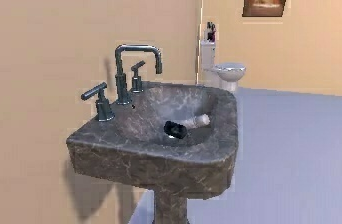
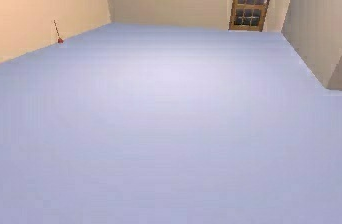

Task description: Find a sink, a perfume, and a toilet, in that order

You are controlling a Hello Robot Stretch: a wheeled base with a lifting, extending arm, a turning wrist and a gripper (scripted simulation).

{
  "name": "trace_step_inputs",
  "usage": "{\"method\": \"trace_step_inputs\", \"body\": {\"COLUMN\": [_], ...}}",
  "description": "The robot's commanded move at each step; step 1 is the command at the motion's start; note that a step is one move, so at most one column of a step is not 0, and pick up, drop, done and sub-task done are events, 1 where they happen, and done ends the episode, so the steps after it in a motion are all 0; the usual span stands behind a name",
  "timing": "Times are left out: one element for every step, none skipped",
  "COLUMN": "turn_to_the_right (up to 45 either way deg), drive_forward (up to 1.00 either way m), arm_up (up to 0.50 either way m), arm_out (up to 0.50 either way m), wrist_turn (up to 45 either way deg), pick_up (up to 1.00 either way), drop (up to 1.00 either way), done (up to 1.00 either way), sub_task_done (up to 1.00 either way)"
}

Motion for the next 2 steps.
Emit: {"method": "trace_step_inputs", "body": {"turn_to_the_right": [45.0, 33.0], "drive_forward": [0.00, 0.00], "arm_up": [0.00, 0.00], "arm_out": [0.00, 0.00], "wrist_turn": [0.0, 0.0], "pick_up": [0.00, 0.00], "drop": [0.00, 0.00], "done": [0.00, 0.00], "sub_task_done": [0.00, 0.00]}}
